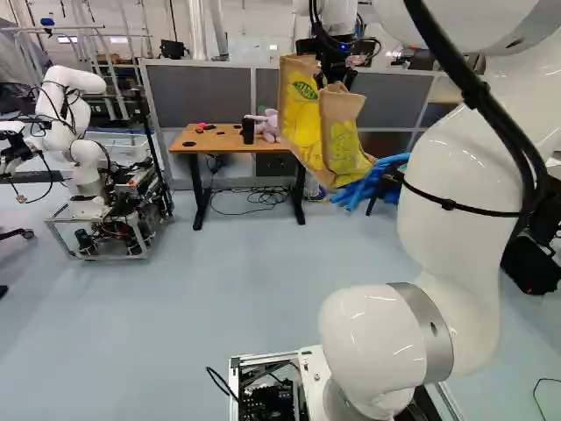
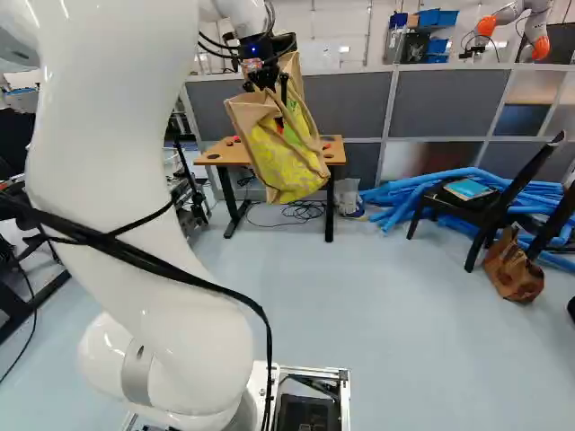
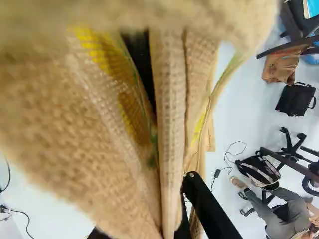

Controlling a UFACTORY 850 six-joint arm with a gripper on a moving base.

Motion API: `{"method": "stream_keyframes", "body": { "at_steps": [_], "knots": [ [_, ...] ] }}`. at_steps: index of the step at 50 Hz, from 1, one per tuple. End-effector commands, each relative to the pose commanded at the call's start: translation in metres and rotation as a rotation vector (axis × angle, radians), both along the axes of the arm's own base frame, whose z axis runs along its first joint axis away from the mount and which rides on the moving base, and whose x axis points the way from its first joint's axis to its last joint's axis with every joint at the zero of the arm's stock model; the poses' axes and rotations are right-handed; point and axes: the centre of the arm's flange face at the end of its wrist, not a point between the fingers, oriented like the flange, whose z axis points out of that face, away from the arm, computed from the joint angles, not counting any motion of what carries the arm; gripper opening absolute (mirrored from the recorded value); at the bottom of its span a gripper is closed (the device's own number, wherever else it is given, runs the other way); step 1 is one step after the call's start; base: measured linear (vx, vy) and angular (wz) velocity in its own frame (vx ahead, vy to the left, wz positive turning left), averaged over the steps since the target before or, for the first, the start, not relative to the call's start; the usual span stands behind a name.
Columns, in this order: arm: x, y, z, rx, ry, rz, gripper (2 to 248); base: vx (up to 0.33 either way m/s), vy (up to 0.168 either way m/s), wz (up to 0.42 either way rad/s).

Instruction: Pick up the bag on the ground and place it on the table

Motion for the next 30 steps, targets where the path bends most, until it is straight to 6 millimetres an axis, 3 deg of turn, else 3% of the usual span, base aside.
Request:
{"method": "stream_keyframes", "body": {
  "at_steps": [19,30],
  "knots": [
    [0.0000,0.0000,0.0000,0.000,0.000,0.000,22,0.029,0.004,-0.039],
    [0.0000,0.0000,0.0000,0.000,0.000,0.000,22,0.084,0.090,-0.055]
  ]
}}
